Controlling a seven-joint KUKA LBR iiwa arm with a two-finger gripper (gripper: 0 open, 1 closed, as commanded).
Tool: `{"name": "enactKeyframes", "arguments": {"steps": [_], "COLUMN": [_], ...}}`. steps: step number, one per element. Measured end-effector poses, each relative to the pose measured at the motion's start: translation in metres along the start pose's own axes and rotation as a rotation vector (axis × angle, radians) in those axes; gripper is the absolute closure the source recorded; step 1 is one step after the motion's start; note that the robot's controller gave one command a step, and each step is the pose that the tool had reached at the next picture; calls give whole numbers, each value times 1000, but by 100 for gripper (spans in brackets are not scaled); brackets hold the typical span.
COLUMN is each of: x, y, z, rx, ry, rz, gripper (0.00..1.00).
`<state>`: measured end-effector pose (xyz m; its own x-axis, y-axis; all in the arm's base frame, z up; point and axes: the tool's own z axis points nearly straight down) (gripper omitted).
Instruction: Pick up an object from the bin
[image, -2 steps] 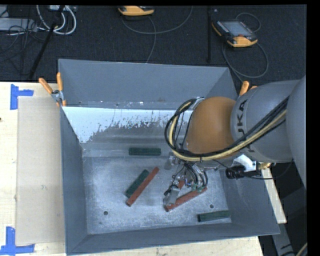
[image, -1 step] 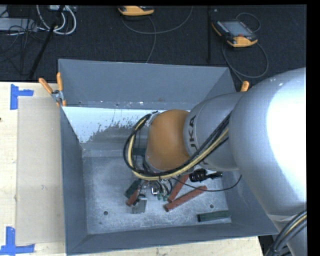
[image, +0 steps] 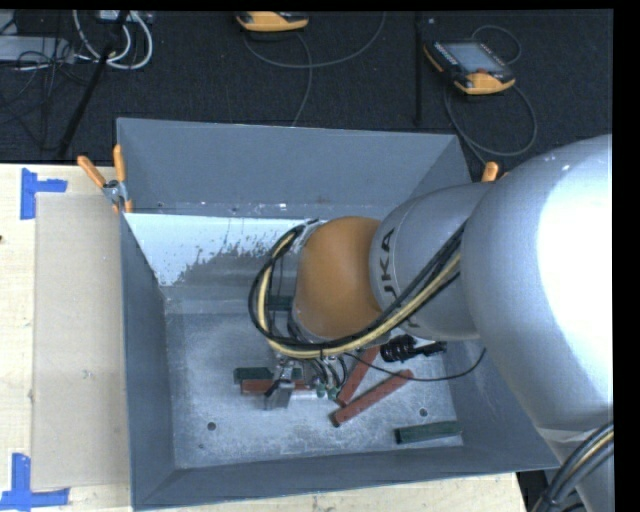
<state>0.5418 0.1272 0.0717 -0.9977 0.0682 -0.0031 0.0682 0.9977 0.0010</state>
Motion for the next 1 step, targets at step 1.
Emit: {"name": "enactKeyframes", "arguments": {"steps": [1], "x": [-11], "y": [18], "z": [-145], "rx": [1], "ry": [4], "rz": [-35], "gripper": [100]}}
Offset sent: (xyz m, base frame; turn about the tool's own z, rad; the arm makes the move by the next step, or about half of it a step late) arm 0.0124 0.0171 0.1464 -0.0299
